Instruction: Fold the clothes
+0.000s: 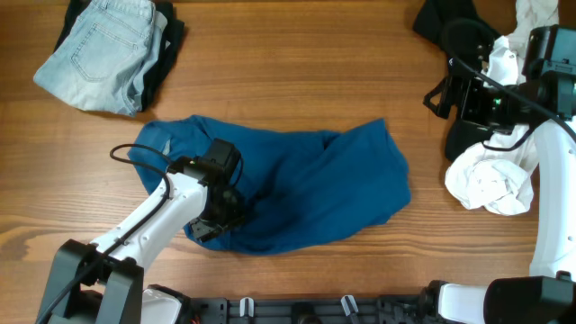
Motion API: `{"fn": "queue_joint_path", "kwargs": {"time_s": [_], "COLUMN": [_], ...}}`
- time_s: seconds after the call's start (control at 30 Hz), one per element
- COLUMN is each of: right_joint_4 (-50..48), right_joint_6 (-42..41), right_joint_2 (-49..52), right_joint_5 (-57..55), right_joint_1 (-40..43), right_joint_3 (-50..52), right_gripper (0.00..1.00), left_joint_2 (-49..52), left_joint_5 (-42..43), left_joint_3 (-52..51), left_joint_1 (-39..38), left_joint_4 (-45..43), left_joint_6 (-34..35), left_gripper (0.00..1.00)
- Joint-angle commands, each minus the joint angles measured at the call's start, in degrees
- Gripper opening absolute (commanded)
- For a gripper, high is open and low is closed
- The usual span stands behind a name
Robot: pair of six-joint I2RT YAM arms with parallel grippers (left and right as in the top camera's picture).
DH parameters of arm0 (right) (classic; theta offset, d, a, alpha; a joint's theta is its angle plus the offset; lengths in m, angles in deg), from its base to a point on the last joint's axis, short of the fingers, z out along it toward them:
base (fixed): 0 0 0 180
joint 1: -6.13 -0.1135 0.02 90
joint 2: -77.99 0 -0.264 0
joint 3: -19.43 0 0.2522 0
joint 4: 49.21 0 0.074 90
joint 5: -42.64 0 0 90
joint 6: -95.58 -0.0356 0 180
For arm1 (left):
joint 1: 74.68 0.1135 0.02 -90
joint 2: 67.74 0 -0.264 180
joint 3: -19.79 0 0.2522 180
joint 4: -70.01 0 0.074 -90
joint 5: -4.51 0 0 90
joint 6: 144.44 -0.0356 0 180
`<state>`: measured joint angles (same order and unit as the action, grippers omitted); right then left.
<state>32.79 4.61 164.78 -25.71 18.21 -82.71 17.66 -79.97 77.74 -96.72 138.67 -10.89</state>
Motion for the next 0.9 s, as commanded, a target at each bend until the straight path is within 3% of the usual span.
{"fn": "queue_joint_path", "kwargs": {"time_s": [0.0, 0.07, 0.23, 0.5, 0.63, 0.87], "right_joint_4": [-0.9, -1.2, -1.2, -1.2, -0.6, -0.3], "right_joint_6": [-0.7, -0.7, -0.7, -0.7, -0.7, -0.7], "right_joint_2": [0.4, 0.4, 0.4, 0.4, 0.4, 0.4], "right_joint_5": [2.4, 2.4, 2.4, 2.4, 2.4, 2.4], "right_joint_1": [-0.2, -0.2, -0.2, -0.2, -0.2, -0.2], "right_joint_3": [-0.2, -0.2, -0.2, -0.2, -0.2, -0.1], "right_gripper": [0.99, 0.99, 0.99, 0.99, 0.99, 0.99], "left_joint_2": [0.4, 0.4, 0.4, 0.4, 0.4, 0.4], "left_joint_5": [0.0, 0.0, 0.0, -0.3, -0.6, -0.7], "left_joint_3": [-0.2, -0.2, -0.2, -0.2, -0.2, -0.2], "left_joint_1": [0.3, 0.3, 0.3, 0.3, 0.3, 0.3], "left_joint_4": [0.1, 0.0, -0.9, -2.1, -3.1, -4.6], "left_joint_6": [-0.7, -0.7, -0.7, -0.7, -0.7, -0.9], "left_gripper": [0.45, 0.42, 0.24, 0.09, 0.04, 0.04]}}
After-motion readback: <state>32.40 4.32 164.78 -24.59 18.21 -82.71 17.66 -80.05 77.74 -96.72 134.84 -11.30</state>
